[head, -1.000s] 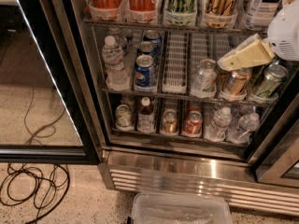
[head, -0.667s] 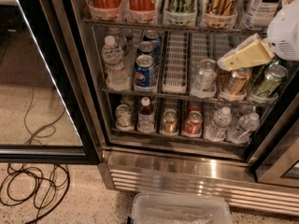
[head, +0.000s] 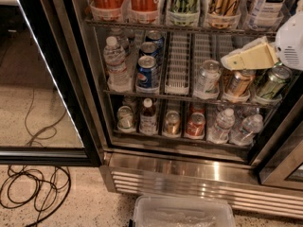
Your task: Pick blue plastic bottle from top shelf of fridge
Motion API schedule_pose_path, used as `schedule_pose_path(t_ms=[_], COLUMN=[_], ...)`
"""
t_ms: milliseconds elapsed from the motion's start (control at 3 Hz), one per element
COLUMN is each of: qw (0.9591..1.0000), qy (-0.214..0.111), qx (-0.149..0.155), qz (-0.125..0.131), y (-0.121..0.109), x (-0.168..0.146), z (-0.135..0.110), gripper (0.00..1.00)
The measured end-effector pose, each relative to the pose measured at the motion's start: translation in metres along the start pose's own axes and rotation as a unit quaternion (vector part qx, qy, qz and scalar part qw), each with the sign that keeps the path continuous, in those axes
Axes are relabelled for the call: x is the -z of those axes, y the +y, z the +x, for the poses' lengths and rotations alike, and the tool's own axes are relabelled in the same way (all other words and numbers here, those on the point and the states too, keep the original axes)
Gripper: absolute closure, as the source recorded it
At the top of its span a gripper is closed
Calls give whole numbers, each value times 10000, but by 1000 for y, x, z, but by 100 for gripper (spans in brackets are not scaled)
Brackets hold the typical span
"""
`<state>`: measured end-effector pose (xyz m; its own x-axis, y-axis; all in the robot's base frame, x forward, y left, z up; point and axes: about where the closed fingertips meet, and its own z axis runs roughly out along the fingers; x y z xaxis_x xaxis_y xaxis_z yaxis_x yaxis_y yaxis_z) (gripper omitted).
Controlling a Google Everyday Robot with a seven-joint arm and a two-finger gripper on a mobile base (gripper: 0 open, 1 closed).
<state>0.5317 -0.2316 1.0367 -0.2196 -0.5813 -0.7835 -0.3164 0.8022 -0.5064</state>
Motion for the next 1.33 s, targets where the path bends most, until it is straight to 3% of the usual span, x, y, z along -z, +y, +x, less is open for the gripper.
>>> schedule_pose_path(t_ms=[333, 667, 1000, 1333], qw=[9981, 9912, 9912, 9868], qy=[-225, -688, -689, -834], qx=[-516, -1094, -1095, -1350], qz=[248, 298, 298, 333], y=[-7, -8, -8, -9], x=[4, -3, -3, -4], z=[-1, -19, -19, -24], gripper=[0, 0, 0, 0])
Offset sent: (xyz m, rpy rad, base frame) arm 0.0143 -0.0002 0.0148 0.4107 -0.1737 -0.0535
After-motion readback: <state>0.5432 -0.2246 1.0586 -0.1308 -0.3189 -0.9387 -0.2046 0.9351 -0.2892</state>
